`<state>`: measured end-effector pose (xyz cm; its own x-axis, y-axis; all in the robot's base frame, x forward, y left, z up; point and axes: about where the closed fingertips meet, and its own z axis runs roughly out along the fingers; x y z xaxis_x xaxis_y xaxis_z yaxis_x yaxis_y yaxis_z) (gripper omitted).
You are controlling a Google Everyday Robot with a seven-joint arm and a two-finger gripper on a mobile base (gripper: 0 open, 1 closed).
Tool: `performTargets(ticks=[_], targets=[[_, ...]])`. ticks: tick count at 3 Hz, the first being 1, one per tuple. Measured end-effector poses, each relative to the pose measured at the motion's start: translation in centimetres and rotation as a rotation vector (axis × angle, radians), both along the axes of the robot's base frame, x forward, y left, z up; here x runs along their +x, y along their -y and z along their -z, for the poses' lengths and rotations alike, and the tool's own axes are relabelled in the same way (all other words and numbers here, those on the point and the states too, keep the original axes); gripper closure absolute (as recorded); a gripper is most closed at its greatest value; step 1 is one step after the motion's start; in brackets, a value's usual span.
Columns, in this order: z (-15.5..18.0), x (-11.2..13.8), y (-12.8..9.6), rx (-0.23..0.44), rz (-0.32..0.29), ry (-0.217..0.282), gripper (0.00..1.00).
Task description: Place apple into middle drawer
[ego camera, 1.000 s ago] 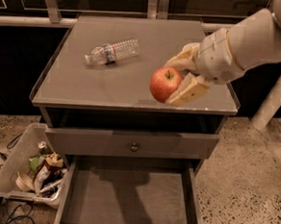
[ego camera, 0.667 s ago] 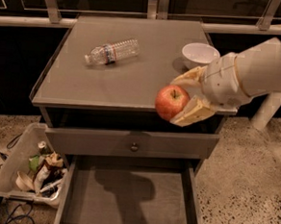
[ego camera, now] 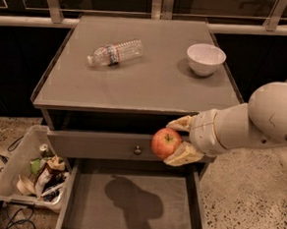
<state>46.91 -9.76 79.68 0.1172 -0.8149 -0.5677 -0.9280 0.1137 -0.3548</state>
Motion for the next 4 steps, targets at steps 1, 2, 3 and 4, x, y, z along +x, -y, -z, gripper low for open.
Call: performTargets(ticks=[1,2,3,4], targets=[[0.0,0.0,0.0,0.000,-0.001,0.000,1.00],[3.1,-0.6,0.0,0.029,0.009,-0.052,1.00],[8.9,-1.3,0.5,0.088,0.046,-0.124,1.00],[14.0,-1.8,0.9,0.138,0.094,-0.159,1.00]])
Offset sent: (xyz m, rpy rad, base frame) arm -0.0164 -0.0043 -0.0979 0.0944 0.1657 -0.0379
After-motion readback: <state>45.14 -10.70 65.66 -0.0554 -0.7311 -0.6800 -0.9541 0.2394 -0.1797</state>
